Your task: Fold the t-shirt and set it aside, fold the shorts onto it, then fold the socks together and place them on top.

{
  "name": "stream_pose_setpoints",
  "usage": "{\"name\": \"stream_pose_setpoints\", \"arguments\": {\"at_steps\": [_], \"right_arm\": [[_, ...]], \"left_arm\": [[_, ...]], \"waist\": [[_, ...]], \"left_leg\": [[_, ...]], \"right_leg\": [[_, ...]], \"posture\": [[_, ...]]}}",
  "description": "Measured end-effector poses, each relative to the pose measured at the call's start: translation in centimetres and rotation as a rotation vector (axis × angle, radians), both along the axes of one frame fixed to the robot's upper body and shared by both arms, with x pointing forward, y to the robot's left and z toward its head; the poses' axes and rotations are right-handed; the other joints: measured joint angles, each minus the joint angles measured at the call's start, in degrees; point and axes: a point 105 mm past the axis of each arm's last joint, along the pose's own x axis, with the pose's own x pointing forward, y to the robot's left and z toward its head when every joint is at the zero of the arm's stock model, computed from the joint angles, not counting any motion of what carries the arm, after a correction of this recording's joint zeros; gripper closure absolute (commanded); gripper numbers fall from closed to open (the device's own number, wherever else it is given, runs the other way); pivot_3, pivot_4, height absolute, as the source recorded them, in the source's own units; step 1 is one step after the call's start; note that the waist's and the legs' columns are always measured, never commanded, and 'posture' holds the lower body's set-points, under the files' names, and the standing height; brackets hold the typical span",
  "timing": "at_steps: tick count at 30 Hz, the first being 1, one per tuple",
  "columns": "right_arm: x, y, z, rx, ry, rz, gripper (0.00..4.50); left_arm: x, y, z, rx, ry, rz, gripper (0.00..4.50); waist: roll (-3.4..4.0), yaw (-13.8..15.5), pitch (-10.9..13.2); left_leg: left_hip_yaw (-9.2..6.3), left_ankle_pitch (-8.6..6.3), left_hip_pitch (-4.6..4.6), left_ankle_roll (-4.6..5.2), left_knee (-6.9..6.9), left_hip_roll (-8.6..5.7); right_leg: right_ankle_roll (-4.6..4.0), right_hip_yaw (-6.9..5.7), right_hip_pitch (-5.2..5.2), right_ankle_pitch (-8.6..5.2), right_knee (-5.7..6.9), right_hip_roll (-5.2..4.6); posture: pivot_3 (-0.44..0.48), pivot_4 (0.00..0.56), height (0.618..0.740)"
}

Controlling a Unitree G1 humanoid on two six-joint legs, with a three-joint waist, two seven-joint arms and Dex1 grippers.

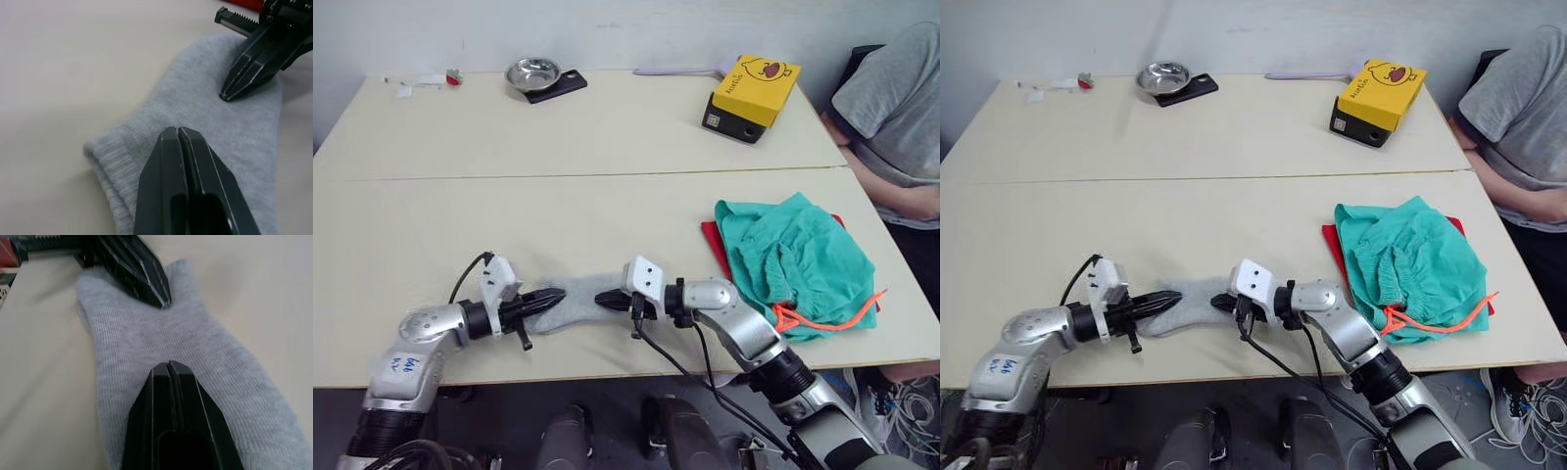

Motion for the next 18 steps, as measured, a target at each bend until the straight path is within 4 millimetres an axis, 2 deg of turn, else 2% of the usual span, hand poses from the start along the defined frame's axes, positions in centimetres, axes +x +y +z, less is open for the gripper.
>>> {"name": "stream_pose_setpoints", "arguments": {"at_steps": [5,11,15,16,18], "right_arm": [[0.7,-1.0,0.0,0.008,-0.006,-0.041,4.5],[1.9,-4.1,0.3,0.066,0.083,-0.162,4.5],[1.9,-6.0,0.9,0.133,0.161,-0.203,4.5],[1.8,-6.1,1.3,0.167,0.194,-0.206,4.14],[1.4,-6.4,2.9,0.25,0.264,-0.201,3.7]], "left_arm": [[-0.3,0.4,-0.8,0.028,-0.025,0.032,4.45],[-0.7,1.1,-1.2,0.022,-0.045,0.049,4.45],[-0.8,1.1,-0.6,-0.076,-0.059,0.061,4.45],[-0.8,1.0,-0.5,-0.092,-0.055,0.054,4.5],[-0.8,0.7,-0.1,-0.122,-0.056,0.038,4.5]], "waist": [[0.01,0.07,0.0],[0.03,-0.07,-0.02],[0.03,-0.03,-0.01],[0.03,-0.04,0.0],[0.05,0.03,0.0]], "left_leg": [[-0.04,0.05,0.41,0.04,-0.03,0.01],[0.02,0.06,0.69,0.0,-0.25,0.02],[0.02,0.08,0.61,-0.01,-0.28,0.04],[0.04,0.08,0.58,-0.01,-0.27,0.03],[0.03,0.09,0.56,0.0,-0.27,0.03]], "right_leg": [[-0.05,0.0,0.34,0.03,0.07,-0.04],[-0.06,0.09,0.5,0.03,0.04,-0.04],[-0.06,0.07,0.41,0.03,0.05,-0.02],[-0.06,0.07,0.38,0.03,0.05,-0.02],[-0.06,0.07,0.38,0.03,0.04,-0.02]], "posture": [[0.0,0.15,0.74],[0.0,0.15,0.74],[0.0,0.15,0.74],[0.0,0.15,0.74],[0.0,0.15,0.74]]}}
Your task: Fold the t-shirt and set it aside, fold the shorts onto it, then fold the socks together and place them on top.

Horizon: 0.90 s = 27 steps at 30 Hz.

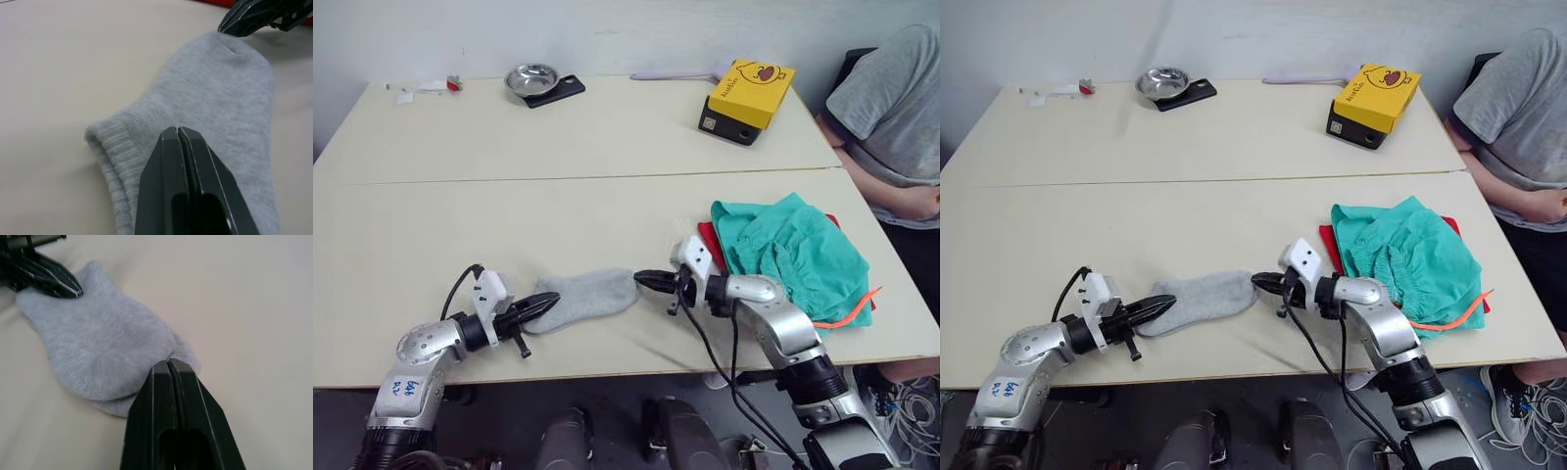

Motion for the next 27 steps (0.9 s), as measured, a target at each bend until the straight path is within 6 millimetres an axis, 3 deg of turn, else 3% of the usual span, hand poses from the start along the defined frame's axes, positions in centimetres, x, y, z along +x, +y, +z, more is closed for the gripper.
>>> {"name": "stream_pose_setpoints", "arguments": {"at_steps": [4,8,11,25,27], "right_arm": [[-1.2,-1.5,1.3,0.025,0.231,-0.019,2.29],[-2.2,-1.8,0.0,0.029,0.509,-0.077,0.96],[-2.6,-1.0,-0.8,-0.002,0.592,-0.087,0.02],[-1.4,3.8,-0.7,0.019,0.648,-0.083,0.02],[-1.2,3.9,-0.7,0.017,0.655,-0.086,0.59]], "left_arm": [[0.4,-0.5,1.1,-0.024,-0.01,-0.048,4.5],[0.6,-0.8,1.6,0.009,-0.02,-0.099,4.5],[0.7,-0.7,1.1,0.045,-0.008,-0.124,4.5],[1.5,0.5,0.2,0.086,0.009,-0.112,4.5],[1.5,0.4,0.2,0.087,0.005,-0.114,4.5]], "waist": [[0.0,0.19,0.0],[0.0,-0.03,0.0],[0.01,-0.45,0.0],[-0.04,-1.53,-0.03],[-0.05,-1.53,-0.04]], "left_leg": [[-0.02,0.0,-0.05,0.01,0.0,-0.01],[-0.03,0.0,-0.09,0.01,-0.05,0.0],[-0.02,0.0,-0.16,0.01,-0.08,0.0],[-0.04,0.06,-0.38,0.05,0.0,0.0],[-0.04,0.07,-0.37,0.05,0.01,0.0]], "right_leg": [[0.0,-0.01,-0.01,0.0,-0.04,-0.03],[-0.02,0.0,-0.08,-0.01,-0.06,-0.02],[-0.02,-0.01,-0.16,-0.01,-0.06,0.01],[0.03,-0.07,-0.3,0.02,-0.02,0.01],[0.03,-0.07,-0.29,0.02,-0.01,0.01]], "posture": [[0.0,0.15,0.74],[0.0,0.15,0.74],[0.0,0.15,0.74],[0.0,0.15,0.74],[0.0,0.15,0.74]]}}
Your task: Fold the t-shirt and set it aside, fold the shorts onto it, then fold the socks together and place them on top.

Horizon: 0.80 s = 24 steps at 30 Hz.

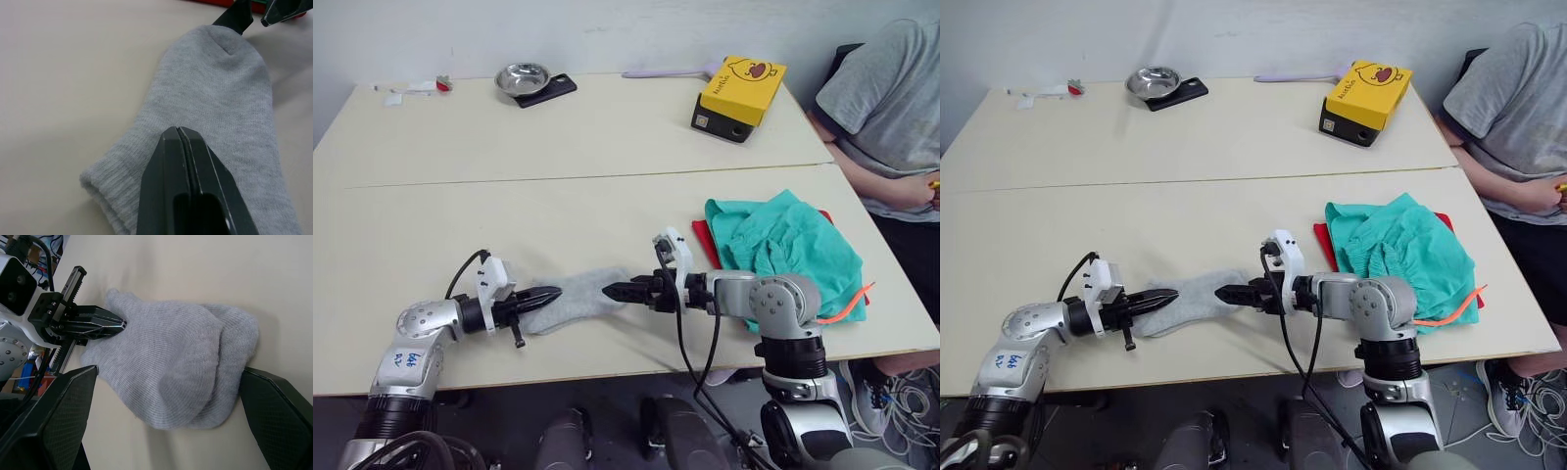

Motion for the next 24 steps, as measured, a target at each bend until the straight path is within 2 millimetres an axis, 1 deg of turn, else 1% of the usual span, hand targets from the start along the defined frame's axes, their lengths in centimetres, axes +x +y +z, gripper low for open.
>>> {"name": "stream_pose_setpoints", "arguments": {"at_steps": [1,5,9,10,11,12,14,18,20,22,24], "right_arm": [[0.1,0.0,-0.1,-0.004,0.002,-0.007,0.98],[0.6,-0.8,-0.5,-0.013,0.033,-0.043,2.27],[0.5,-1.4,-0.7,-0.011,0.072,-0.056,3.6],[0.6,-1.8,-0.6,-0.002,0.08,-0.066,4.01],[0.7,-1.9,-0.4,0.007,0.08,-0.068,4.33],[0.8,-2.0,-0.1,0.01,0.077,-0.074,4.46],[1.1,-2.8,0.2,0.012,0.078,-0.096,4.46],[1.8,-5.9,1.2,-0.045,0.046,-0.164,4.46],[1.9,-7.1,1.7,-0.066,0.028,-0.186,4.46],[2.0,-8.3,2.1,-0.101,0.014,-0.205,4.46],[2.2,-8.5,2.8,-0.115,-0.007,-0.201,4.46]], "left_arm": [[0.0,-0.1,0.0,-0.001,-0.001,-0.001,4.5],[0.2,-0.5,0.1,-0.004,-0.008,-0.013,4.5],[0.6,-1.7,0.4,-0.034,-0.025,-0.031,4.5],[0.8,-2.0,0.5,-0.043,-0.029,-0.036,4.5],[0.9,-2.3,0.6,-0.048,-0.034,-0.042,4.5],[1.0,-2.7,0.7,-0.051,-0.038,-0.05,4.5],[1.3,-3.8,0.9,-0.067,-0.048,-0.07,4.5],[1.9,-6.1,0.9,-0.095,-0.053,-0.115,4.5],[2.1,-6.8,0.7,-0.098,-0.047,-0.124,4.5],[2.5,-7.8,0.5,-0.099,-0.04,-0.139,4.5],[2.6,-8.5,0.3,-0.1,-0.036,-0.144,4.5]], "waist": [[0.0,0.01,0.0],[0.0,0.19,0.0],[0.01,0.31,0.01],[0.01,0.32,0.01],[0.01,0.35,0.01],[0.0,0.36,0.01],[0.01,0.38,0.01],[0.01,0.85,0.01],[0.01,0.87,0.01],[0.04,0.88,0.03],[0.04,0.66,0.03]], "left_leg": [[0.0,0.0,0.0,0.0,0.0,0.0],[0.0,0.0,-0.06,0.0,-0.03,-0.01],[0.0,0.0,-0.24,0.0,-0.02,-0.02],[0.0,0.0,-0.26,0.0,-0.02,-0.02],[0.0,0.0,-0.26,0.01,-0.01,-0.03],[0.0,0.0,-0.26,0.01,0.0,-0.03],[0.0,0.02,-0.26,0.03,0.01,-0.04],[0.0,0.02,-0.32,0.07,0.03,-0.07],[0.0,0.02,-0.31,0.07,0.0,-0.07],[0.01,0.02,-0.33,0.07,0.0,-0.06],[0.02,0.03,-0.32,0.07,0.0,-0.05]], "right_leg": [[0.0,0.0,0.0,0.0,0.0,0.0],[0.0,-0.01,-0.02,0.0,-0.05,-0.01],[0.02,-0.03,-0.15,0.01,-0.08,-0.01],[0.03,-0.03,-0.16,0.01,-0.09,-0.01],[0.03,-0.03,-0.16,0.02,-0.09,-0.01],[0.04,-0.03,-0.16,0.02,-0.08,-0.01],[0.06,-0.03,-0.15,0.03,-0.08,-0.02],[0.12,-0.03,-0.16,0.07,-0.12,-0.02],[0.12,-0.02,-0.17,0.07,-0.14,0.0],[0.12,-0.02,-0.19,0.07,-0.14,0.04],[0.13,-0.01,-0.2,0.07,-0.11,0.05]], "posture": [[0.0,0.15,0.74],[0.0,0.15,0.74],[0.0,0.15,0.74],[0.0,0.15,0.74],[0.0,0.15,0.74],[0.0,0.15,0.74],[0.0,0.15,0.74],[0.0,0.15,0.74],[0.0,0.15,0.74],[0.0,0.15,0.74],[0.0,0.15,0.74]]}}
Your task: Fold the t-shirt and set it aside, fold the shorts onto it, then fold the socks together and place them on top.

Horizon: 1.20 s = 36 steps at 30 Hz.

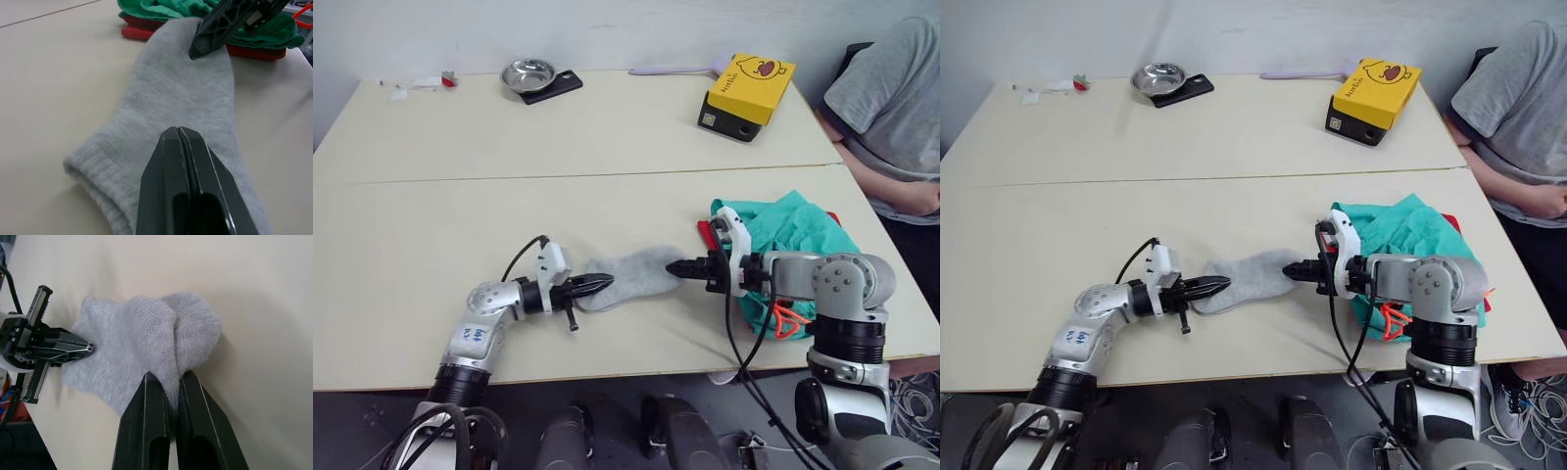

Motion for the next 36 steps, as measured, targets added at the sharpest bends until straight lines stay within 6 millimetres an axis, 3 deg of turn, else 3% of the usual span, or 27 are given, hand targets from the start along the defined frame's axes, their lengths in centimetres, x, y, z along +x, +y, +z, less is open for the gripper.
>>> {"name": "stream_pose_setpoints", "arguments": {"at_steps": [4,10,20,28,33,36], "right_arm": [[-0.2,0.3,1.3,-0.019,-0.043,0.026,4.46],[-0.6,1.4,1.3,-0.074,-0.066,0.053,4.46],[-1.6,3.8,1.3,-0.125,-0.096,0.126,4.46],[-1.4,7.1,1.5,-0.073,-0.076,0.149,4.46],[-1.1,8.0,1.5,-0.063,-0.06,0.132,4.46],[-1.1,8.2,1.2,-0.054,-0.041,0.139,3.74]], "left_arm": [[0.4,-1.1,-0.3,-0.001,-0.01,-0.005,4.5],[0.7,-1.9,-0.6,-0.002,-0.014,0.014,4.5],[0.6,-1.3,-1.2,0.007,-0.001,0.078,4.5],[0.7,-1.2,-0.9,0.01,0.002,0.099,4.5],[0.6,-1.1,-1.0,0.01,0.005,0.101,4.5],[0.6,-0.9,-1.0,0.012,0.004,0.106,4.5]], "waist": [[0.0,0.16,0.0],[0.01,0.95,0.0],[0.05,0.69,-0.03],[0.09,0.22,-0.05],[0.1,0.12,-0.06],[0.12,-0.23,-0.07]], "left_leg": [[-0.02,0.01,0.01,0.0,0.02,0.01],[-0.01,0.04,0.01,0.06,0.09,-0.03],[-0.02,0.04,0.13,0.06,0.06,-0.01],[-0.02,0.06,0.13,0.04,0.05,0.01],[-0.02,0.06,0.12,0.04,0.05,0.0],[-0.02,0.06,0.14,0.04,0.03,0.0]], "right_leg": [[0.01,-0.02,0.01,0.0,0.01,0.0],[0.12,0.03,0.05,0.07,0.0,-0.04],[0.12,0.03,0.14,0.07,0.0,-0.03],[0.12,0.03,0.14,0.07,0.01,-0.02],[0.12,0.04,0.14,0.07,0.0,-0.03],[0.12,0.03,0.14,0.07,0.01,-0.03]], "posture": [[0.0,0.15,0.74],[0.0,0.15,0.74],[0.0,0.15,0.74],[0.0,0.15,0.74],[0.0,0.15,0.74],[0.0,0.15,0.74]]}}
